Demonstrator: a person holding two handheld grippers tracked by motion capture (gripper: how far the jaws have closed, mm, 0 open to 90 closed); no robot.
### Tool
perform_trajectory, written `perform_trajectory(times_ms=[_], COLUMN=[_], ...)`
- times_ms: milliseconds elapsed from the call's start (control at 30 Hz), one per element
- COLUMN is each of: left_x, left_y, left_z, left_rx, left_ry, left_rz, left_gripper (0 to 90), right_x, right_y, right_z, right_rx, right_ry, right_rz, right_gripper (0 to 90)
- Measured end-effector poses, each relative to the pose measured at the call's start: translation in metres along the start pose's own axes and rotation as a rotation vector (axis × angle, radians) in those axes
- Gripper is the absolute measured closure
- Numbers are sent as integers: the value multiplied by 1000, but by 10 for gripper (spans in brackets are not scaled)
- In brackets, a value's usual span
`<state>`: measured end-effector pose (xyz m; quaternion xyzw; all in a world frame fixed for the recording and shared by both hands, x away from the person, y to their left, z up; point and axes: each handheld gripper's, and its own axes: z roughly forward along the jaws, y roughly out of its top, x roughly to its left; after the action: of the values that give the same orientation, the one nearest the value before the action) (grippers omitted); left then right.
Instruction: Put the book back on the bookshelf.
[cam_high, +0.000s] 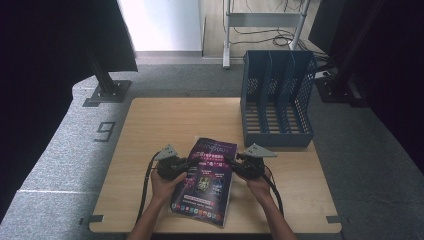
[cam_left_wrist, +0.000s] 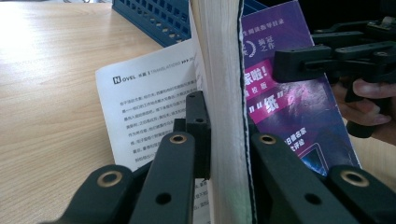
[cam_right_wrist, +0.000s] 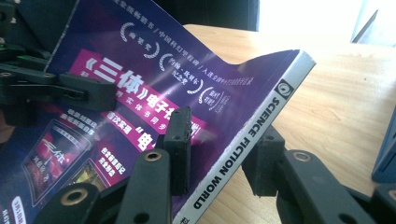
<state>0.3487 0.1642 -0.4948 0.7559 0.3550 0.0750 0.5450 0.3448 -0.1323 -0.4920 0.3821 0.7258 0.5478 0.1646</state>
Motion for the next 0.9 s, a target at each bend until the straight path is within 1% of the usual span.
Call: perform_trajectory(times_ms=[167, 333, 667, 900], left_x=[0, -1, -3, -2], left_y=[1, 2, 3, 3], left_z=[-2, -4, -5, -5], left_rx=[-12, -19, -20, -22], left_ry=[-5, -7, 13, 12], left_rz=[-5, -8, 11, 11], left_gripper=[831, 829, 802, 789], right_x=[3, 5, 7, 9], right_y=[3, 5, 5, 7], right_z=[-4, -6, -8, -11], right_rx=[-17, -32, -53, -66], right_ry=[3, 3, 2, 6], right_rz=[-18, -24, -22, -35], right_gripper=[659, 663, 675, 679])
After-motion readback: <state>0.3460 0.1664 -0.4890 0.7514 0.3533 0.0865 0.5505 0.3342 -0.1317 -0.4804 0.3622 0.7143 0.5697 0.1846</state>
